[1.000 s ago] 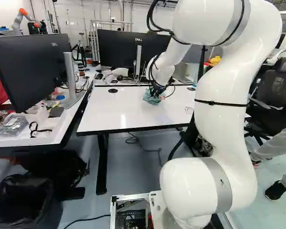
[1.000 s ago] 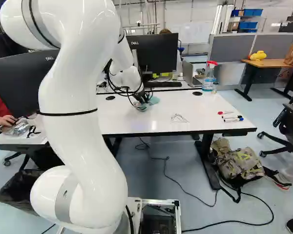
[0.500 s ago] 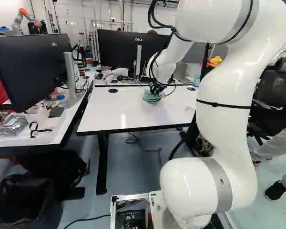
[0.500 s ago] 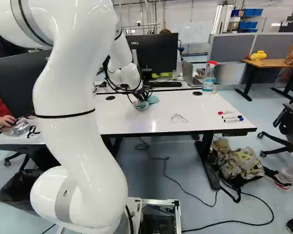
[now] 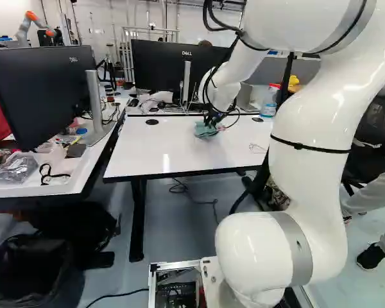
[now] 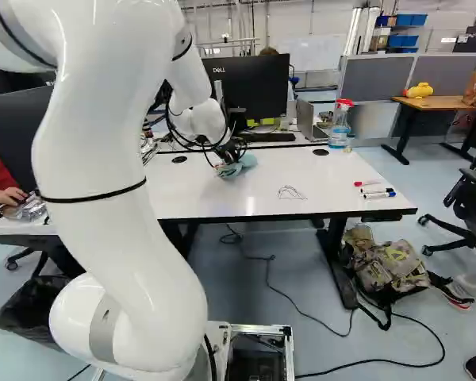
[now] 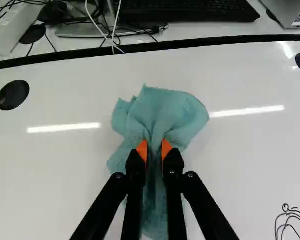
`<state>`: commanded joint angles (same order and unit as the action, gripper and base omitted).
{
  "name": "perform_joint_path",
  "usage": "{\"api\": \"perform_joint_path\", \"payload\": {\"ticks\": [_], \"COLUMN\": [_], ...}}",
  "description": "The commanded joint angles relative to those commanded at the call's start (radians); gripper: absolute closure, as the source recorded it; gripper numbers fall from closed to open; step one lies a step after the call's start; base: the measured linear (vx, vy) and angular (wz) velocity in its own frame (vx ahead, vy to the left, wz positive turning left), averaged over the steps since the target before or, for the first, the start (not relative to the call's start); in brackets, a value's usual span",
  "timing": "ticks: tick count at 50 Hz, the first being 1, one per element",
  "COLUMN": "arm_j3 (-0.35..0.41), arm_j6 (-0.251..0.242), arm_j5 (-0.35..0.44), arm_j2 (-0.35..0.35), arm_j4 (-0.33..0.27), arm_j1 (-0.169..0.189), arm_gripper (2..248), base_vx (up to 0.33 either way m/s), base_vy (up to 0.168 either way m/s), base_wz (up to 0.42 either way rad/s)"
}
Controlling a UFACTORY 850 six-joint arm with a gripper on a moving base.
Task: Clean the table with the green towel
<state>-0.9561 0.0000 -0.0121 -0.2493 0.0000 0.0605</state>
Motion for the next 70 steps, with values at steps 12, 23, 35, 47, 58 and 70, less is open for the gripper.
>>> {"api": "perform_joint_path", "payload": {"ticks": [12, 23, 35, 47, 58, 70], "arm_j3": [0.061, 0.115, 0.173, 0.231, 0.265, 0.265], "arm_j6": [0.000, 0.000, 0.000, 0.000, 0.000, 0.000], "arm_j5": [0.000, 0.000, 0.000, 0.000, 0.000, 0.000], "arm_j2": [0.052, 0.100, 0.153, 0.207, 0.239, 0.239], "arm_j4": [0.000, 0.000, 0.000, 0.000, 0.000, 0.000], "arm_j1": [0.016, 0.035, 0.057, 0.082, 0.096, 0.096], "arm_gripper": [199, 199, 199, 199, 199, 199], "base_vx": [0.000, 0.000, 0.000, 0.000, 0.000, 0.000], "base_vy": [0.000, 0.000, 0.000, 0.000, 0.000, 0.000], "base_wz": [0.000, 0.000, 0.000, 0.000, 0.000, 0.000]}}
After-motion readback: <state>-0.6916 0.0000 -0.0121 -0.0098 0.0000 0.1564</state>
